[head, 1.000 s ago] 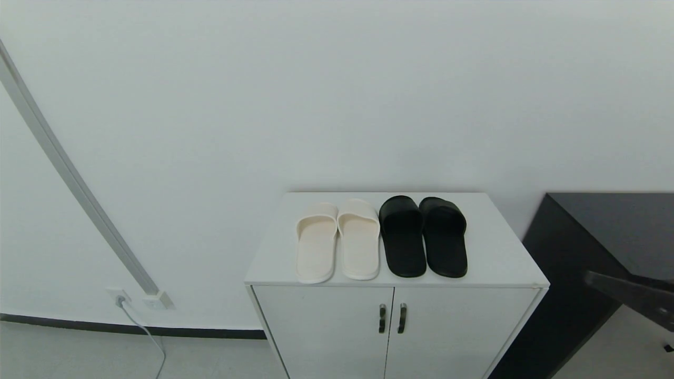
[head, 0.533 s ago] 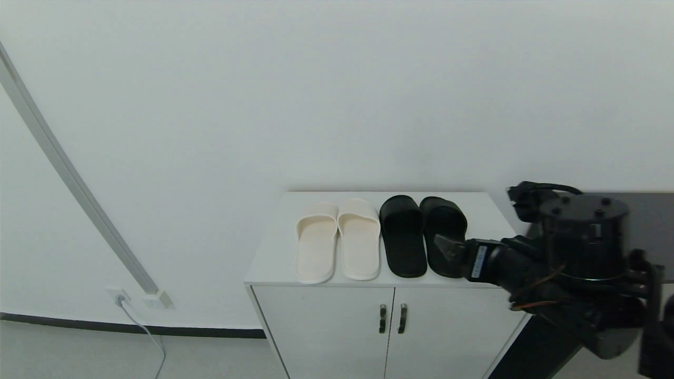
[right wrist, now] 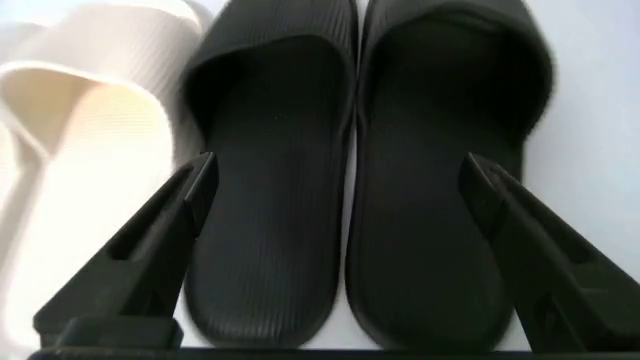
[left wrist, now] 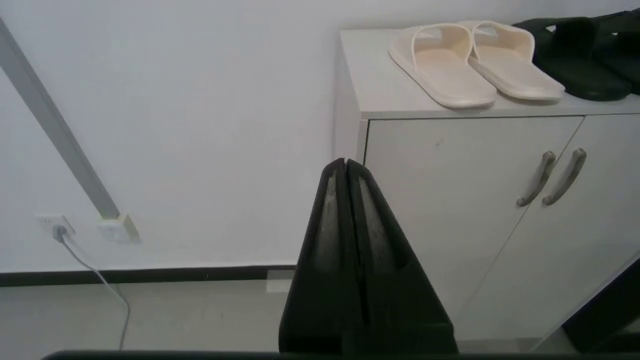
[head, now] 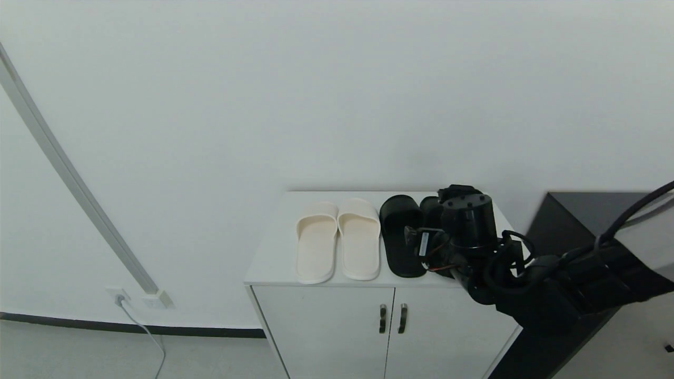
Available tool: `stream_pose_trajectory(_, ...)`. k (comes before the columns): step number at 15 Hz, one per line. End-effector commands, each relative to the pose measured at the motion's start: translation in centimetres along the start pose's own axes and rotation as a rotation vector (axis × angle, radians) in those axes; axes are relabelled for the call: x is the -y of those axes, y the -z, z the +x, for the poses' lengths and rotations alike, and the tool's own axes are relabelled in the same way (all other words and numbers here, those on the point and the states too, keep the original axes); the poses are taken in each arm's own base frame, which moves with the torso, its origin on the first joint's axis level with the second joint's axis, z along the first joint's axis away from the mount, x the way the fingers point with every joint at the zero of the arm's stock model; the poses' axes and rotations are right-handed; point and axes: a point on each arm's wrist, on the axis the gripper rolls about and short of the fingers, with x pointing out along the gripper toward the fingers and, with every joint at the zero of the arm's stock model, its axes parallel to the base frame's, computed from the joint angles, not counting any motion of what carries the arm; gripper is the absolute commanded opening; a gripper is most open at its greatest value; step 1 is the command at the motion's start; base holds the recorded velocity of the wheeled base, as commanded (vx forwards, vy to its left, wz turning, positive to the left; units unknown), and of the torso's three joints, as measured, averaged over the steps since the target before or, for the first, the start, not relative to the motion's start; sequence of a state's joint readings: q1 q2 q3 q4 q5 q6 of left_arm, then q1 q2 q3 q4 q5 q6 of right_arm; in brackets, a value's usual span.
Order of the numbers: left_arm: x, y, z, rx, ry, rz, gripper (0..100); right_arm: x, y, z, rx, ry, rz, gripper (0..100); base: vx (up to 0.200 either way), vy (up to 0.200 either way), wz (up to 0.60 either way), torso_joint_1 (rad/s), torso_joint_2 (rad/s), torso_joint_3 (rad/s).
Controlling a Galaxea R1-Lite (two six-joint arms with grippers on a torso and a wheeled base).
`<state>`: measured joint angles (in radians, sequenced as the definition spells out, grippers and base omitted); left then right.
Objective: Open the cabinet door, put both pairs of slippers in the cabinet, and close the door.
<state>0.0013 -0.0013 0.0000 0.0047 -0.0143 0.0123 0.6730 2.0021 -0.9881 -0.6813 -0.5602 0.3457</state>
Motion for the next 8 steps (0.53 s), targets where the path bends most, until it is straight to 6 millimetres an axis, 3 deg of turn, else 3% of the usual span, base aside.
stream_pose_trajectory(1,0.0,0.0,0.0,-0.001,-0.001,0.0,0,0.1,1.4,2.5,-0.025,0.034,-0.026,100,0.0,0.0,0.0,0.0,0.0,0.0)
stream_pose_trajectory(8,0.0,0.0,0.0,-0.001,-0.001,0.0,0,-0.1,0.7,8.1,0.041,0.078,-0.049,100,0.0,0.0,0.0,0.0,0.0,0.0)
